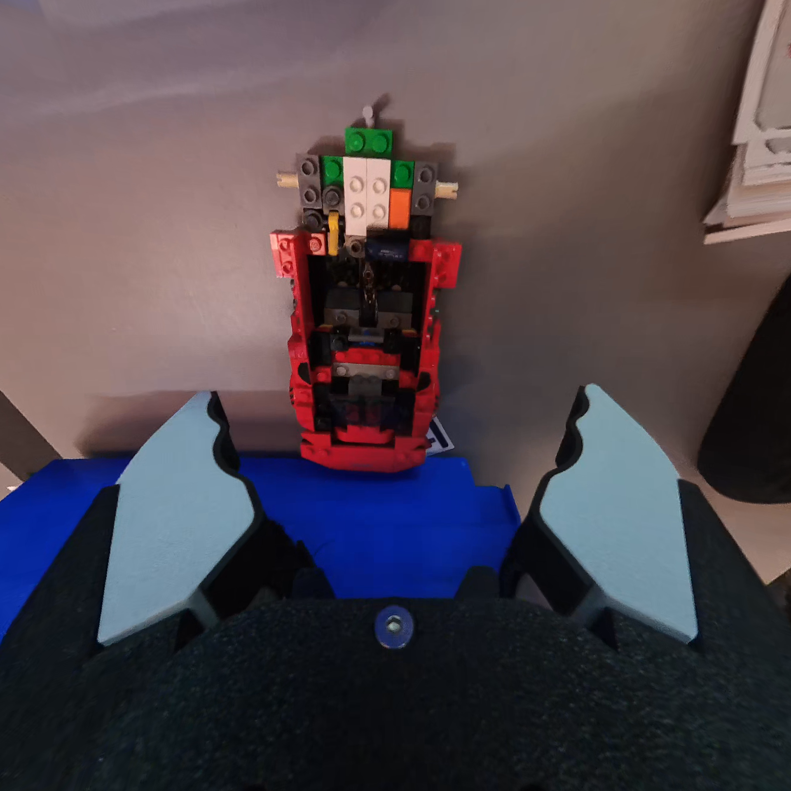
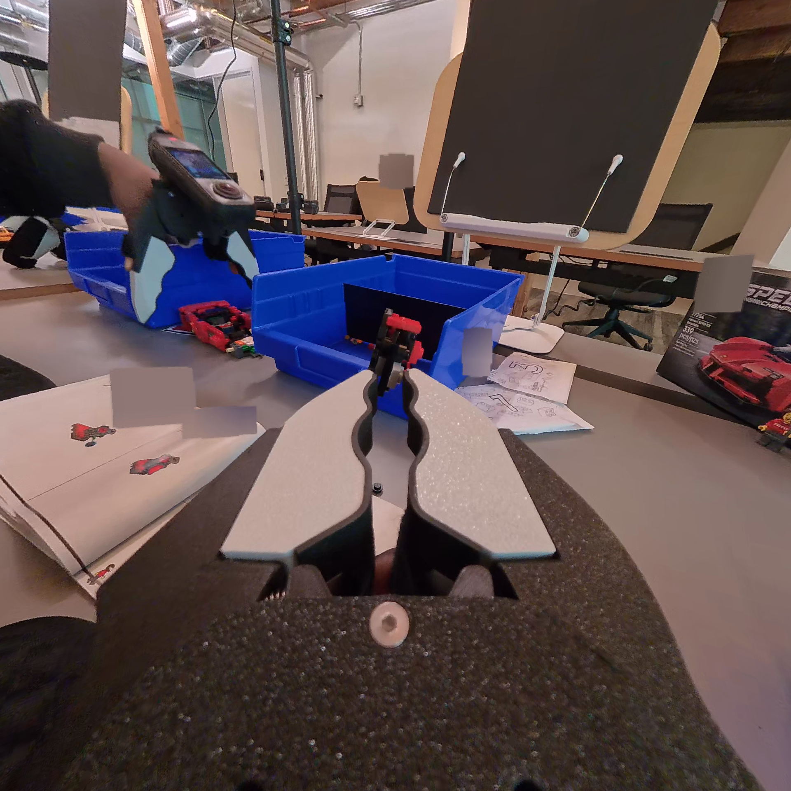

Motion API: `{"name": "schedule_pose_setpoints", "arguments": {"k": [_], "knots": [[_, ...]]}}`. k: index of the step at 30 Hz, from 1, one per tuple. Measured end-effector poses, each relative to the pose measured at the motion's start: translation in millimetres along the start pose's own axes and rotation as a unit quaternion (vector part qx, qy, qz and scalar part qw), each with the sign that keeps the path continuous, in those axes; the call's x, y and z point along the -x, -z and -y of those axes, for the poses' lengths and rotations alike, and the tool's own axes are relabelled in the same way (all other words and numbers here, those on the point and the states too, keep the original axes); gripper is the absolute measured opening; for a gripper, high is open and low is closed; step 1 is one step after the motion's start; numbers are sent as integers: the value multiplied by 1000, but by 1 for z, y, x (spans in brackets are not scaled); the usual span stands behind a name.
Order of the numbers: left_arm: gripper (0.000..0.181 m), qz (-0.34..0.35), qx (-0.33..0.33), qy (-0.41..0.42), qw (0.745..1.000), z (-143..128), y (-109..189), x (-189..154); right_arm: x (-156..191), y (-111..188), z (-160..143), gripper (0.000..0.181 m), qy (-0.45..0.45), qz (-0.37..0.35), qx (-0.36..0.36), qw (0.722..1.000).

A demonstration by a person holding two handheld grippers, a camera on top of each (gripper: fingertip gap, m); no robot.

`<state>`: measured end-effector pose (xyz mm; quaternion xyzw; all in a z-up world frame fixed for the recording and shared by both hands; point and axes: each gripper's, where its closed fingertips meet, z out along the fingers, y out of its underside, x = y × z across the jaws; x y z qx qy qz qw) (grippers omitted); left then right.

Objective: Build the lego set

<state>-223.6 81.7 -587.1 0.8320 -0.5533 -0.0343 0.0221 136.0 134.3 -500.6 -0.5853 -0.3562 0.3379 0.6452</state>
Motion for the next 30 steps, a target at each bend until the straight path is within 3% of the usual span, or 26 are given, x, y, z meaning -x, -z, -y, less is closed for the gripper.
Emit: {"name": "schedule_pose_setpoints", "arguments": {"k": [7, 13, 22, 26, 30], "knots": [[126, -9, 62, 21, 998, -5, -19, 1, 1, 1, 2, 10, 6, 1, -3, 1000], [110, -10, 90, 18, 996, -9, -14, 6, 3, 2, 3, 10, 15, 3, -5, 1000], [105, -11, 141, 14, 990, -16, -12, 13, 6, 2, 5, 10, 19, 8, -7, 1000], [113, -3, 149, -4, 989, -18, -10, 16, 5, 3, 5, 10, 20, 6, -9, 1000], [115, 11, 115, -27, 993, -15, -11, 18, 5, 3, 5, 10, 20, 6, -9, 1000]]}}
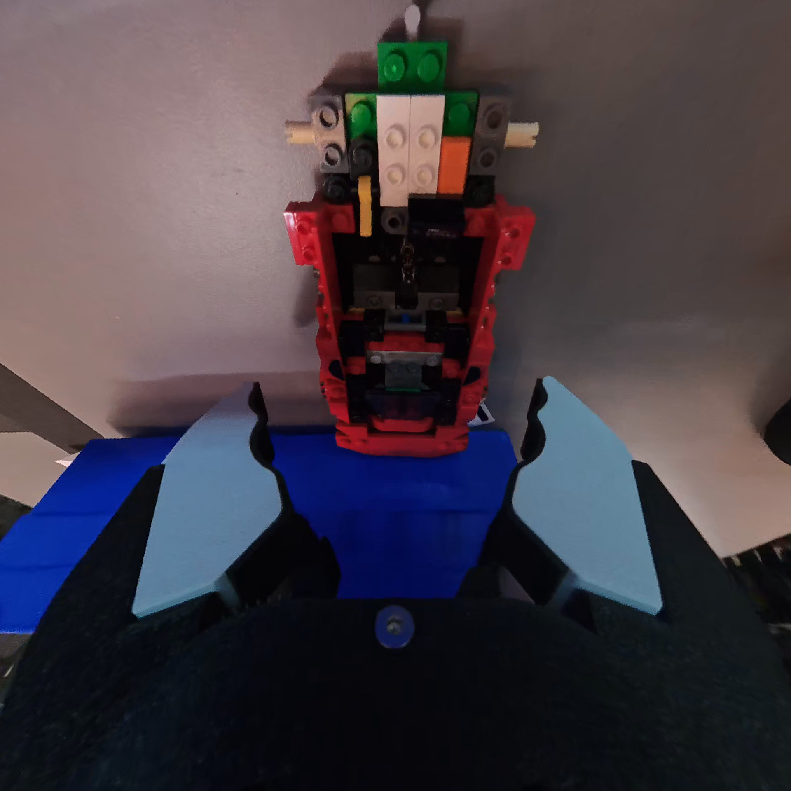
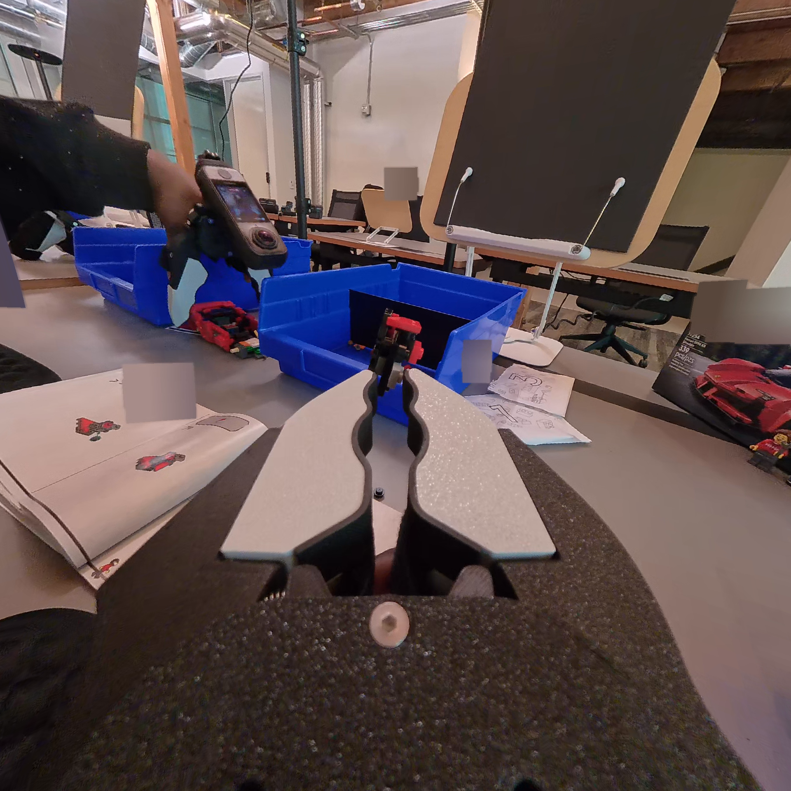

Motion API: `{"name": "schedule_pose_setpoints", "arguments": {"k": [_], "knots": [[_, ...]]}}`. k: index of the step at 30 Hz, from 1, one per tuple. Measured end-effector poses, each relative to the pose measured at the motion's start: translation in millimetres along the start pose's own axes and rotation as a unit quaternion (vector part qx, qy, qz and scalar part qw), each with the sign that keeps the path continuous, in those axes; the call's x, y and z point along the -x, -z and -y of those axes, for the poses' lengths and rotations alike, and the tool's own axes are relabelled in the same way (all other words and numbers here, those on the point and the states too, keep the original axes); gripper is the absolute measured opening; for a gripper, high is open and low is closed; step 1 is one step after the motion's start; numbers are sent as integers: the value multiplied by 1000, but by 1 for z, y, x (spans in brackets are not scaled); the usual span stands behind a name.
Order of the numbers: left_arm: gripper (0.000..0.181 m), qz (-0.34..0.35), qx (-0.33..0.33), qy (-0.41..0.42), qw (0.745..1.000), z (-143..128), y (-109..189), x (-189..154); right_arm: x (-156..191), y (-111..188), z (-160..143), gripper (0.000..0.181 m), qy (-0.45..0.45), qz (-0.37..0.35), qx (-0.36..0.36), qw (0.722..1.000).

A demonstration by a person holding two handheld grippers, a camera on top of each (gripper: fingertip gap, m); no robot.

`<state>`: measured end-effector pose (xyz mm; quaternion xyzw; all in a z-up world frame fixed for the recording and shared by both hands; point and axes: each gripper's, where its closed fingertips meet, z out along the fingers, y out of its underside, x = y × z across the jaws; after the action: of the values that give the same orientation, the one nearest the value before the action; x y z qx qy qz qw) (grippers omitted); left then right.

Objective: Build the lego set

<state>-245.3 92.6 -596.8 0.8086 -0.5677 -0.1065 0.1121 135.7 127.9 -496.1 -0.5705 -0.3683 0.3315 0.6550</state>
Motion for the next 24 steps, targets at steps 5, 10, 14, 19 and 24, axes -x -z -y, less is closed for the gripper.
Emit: {"name": "schedule_pose_setpoints", "arguments": {"k": [5, 10, 14, 19, 24], "knots": [[114, -4, 33, 2, 999, -9, -14, -3, 0, 0, 0, 10, 2, 0, 1, 1000], [105, -12, 26, 0, 1000, -6, -16, -4, 0, 0, 0, 10, 1, 0, 0, 1000], [95, -40, 22, 1, 999, -5, -17, -9, 0, 0, 0, 10, 2, 0, 0, 1000], [89, -39, 17, 9, 999, -5, -20, -7, 1, 0, 0, 10, 4, 0, 0, 1000], [85, -29, 42, -16, 999, -12, -21, -8, 1, 0, 0, 10, 5, 0, 0, 1000]]}}
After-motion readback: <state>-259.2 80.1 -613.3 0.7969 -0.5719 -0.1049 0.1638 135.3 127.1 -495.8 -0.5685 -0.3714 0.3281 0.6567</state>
